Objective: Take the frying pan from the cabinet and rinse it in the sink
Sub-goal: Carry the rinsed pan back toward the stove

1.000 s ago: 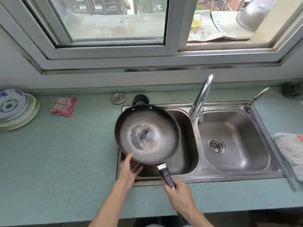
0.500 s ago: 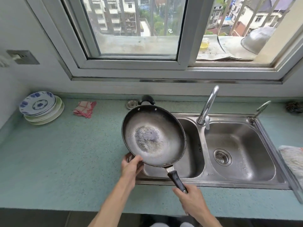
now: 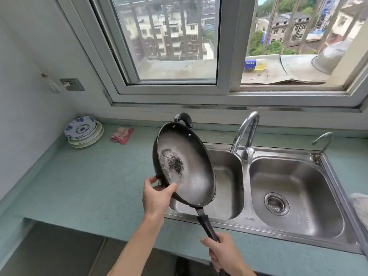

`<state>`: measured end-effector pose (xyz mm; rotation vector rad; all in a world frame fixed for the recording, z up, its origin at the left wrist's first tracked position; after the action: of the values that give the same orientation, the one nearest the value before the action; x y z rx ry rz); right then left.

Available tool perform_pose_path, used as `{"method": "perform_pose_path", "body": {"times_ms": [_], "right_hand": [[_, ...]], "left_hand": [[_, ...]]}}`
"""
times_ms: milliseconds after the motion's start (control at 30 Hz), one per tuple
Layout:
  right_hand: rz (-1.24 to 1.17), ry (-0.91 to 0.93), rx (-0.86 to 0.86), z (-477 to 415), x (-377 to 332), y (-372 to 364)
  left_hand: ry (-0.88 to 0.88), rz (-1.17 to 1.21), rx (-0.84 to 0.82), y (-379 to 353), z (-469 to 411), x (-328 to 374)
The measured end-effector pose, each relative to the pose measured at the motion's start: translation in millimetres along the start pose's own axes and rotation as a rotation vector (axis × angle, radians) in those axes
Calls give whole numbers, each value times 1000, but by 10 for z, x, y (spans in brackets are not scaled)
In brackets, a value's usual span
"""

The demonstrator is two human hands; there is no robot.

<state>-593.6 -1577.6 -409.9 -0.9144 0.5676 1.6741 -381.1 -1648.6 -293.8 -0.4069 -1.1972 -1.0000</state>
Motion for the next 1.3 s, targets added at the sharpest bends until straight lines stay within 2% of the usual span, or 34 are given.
{"method": "perform_pose_path", "body": {"times_ms": [233,533,767,967,1300], "right_hand": [[138,63,-73,39,-30,21],[291,138,-214,2,-138,-562],[494,213,-388,192,-43,-1345],[674,294,-472,560,36,-2120],[913,377,-652,1478,605,-3525]], "left_hand": [[-10,101,101,296,287,1],[-20,195,294,1156,546,-51],[3,349,497,2178,903,-446],[2,510,620,3155,1374,-924],[30,737,839,4756,2442,-1947]]}}
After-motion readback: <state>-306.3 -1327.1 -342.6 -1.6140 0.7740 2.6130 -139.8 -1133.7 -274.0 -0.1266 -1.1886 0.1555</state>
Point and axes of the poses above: each hand's wrist, its own z-axis away from the middle knuckle, its own y-axis out of the back of the hand, x = y × z, the point moved 8 cm from there along -z, towards the middle knuckle, and after that the axes turned 3 degrees about z, right-handed, at the moved point
